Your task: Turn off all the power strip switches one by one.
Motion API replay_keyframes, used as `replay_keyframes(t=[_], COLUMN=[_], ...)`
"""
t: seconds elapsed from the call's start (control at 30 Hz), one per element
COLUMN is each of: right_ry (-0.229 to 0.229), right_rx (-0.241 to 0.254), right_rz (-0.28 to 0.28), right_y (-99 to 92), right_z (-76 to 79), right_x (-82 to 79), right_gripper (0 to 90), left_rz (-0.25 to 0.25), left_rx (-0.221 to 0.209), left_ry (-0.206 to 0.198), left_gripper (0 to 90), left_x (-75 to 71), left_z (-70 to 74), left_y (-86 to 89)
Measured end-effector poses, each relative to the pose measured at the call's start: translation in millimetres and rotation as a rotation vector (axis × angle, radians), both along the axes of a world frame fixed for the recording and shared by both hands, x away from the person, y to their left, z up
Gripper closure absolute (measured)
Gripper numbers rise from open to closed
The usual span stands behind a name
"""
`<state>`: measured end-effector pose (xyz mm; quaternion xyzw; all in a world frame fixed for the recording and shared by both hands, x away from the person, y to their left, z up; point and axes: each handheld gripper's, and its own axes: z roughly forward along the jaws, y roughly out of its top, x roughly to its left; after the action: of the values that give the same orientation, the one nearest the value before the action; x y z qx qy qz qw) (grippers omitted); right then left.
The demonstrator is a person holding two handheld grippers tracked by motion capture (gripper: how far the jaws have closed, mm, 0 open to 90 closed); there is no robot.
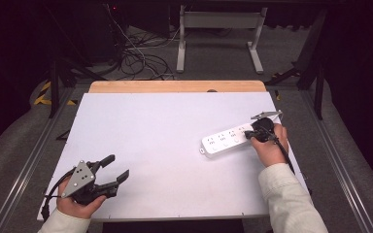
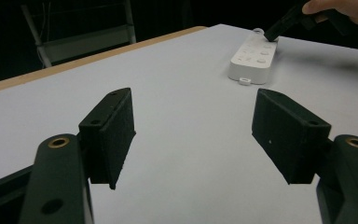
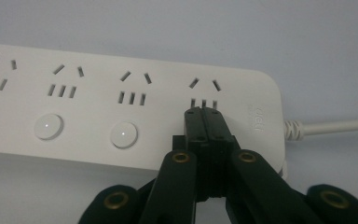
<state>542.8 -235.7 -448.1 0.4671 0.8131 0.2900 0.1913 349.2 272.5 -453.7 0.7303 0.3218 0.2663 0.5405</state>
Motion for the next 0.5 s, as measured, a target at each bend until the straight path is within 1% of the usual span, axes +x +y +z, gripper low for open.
replay_keyframes(t=[0.03, 0.07, 0.1, 0.17, 0.2, 0.27, 0.3, 0.4, 0.5], right_ry=[-0.025, -0.030, -0.033, -0.064, -0.077, -0.101, -0.100, -0.119, -0.137], right_rx=[0.007, -0.001, 0.013, 0.039, 0.044, 0.052, 0.061, 0.063, 0.087], right_rz=[0.007, 0.009, 0.017, 0.021, 0.019, 0.029, 0.033, 0.056, 0.079], right_y=[-0.8, -0.5, -0.9, -2.7, -3.4, -4.0, -3.4, -0.8, 2.0], right_z=[1.7, 1.5, 1.0, 1.7, 3.2, 7.4, 9.6, 15.7, 21.2], right_x=[-0.8, -1.4, -2.3, -4.8, -5.9, -8.3, -9.9, -14.3, -18.2], right_gripper=[90.0, 90.0, 90.0, 90.0, 90.0, 90.0, 90.0, 90.0, 90.0], left_rz=[-0.001, -0.001, -0.002, 0.003, 0.005, 0.002, -0.002, 0.000, 0.001], left_rx=[0.005, 0.003, 0.006, 0.003, -0.002, 0.004, 0.008, 0.011, 0.005], left_ry=[0.000, 0.000, 0.003, 0.006, 0.008, 0.001, -0.002, -0.003, 0.000], left_gripper=[30.5, 30.4, 30.4, 30.5, 30.5, 30.5, 30.5, 30.5, 30.5], left_x=[0.3, 0.6, 0.9, 1.6, 1.6, 1.7, 1.7, 1.4, 1.2], left_z=[0.1, -0.1, -0.1, -0.6, -0.9, -0.9, -0.6, -0.5, -0.8], left_y=[0.3, 0.2, 0.4, 0.3, -0.2, -0.5, -0.4, -0.6, -0.7])
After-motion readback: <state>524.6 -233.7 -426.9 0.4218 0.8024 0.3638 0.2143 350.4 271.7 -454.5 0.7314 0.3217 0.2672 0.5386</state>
